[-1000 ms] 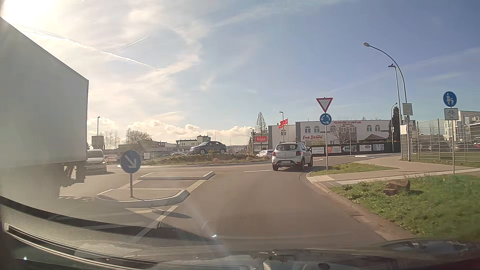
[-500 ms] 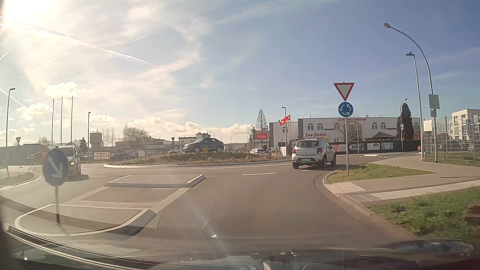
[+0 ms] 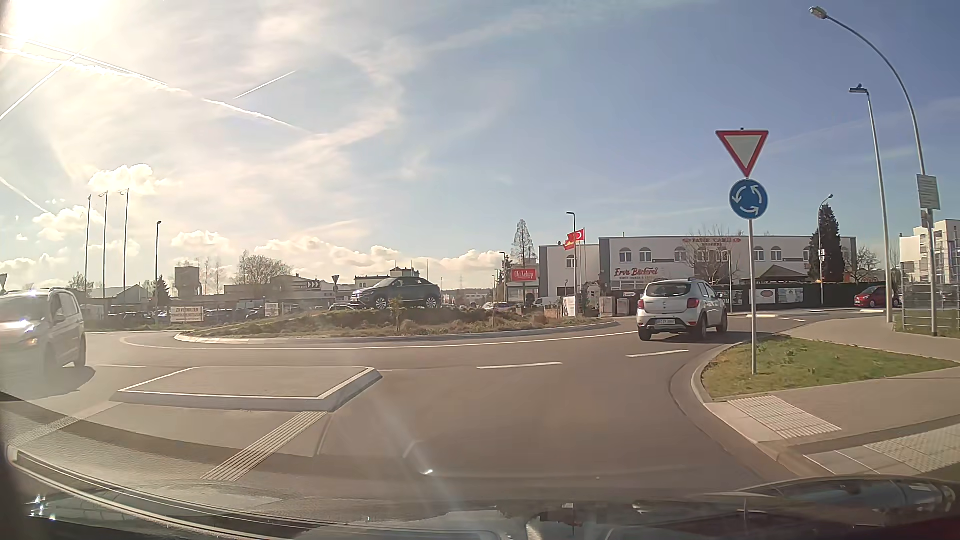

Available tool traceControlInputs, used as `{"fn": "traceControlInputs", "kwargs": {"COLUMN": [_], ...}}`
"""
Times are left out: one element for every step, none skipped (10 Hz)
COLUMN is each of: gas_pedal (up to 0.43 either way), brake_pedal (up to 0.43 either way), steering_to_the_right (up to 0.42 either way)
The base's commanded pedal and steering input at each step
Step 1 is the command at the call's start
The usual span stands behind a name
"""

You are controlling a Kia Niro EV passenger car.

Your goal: Follow the waypoints while adhering to traffic rules and regulations

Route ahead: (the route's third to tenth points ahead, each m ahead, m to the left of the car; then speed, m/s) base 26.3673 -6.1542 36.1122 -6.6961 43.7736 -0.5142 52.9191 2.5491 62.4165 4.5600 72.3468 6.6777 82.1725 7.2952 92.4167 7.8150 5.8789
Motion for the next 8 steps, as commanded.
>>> {"fn": "traceControlInputs", "kwargs": {"gas_pedal": [0.079, 0.079, 0.079, 0.087, 0.087, 0.087, 0.098, 0.15], "brake_pedal": [0.0, 0.0, 0.0, 0.0, 0.0, 0.0, 0.0, 0.0], "steering_to_the_right": [0.001, 0.007, 0.02, 0.034, 0.05, 0.065, 0.074, 0.081]}}
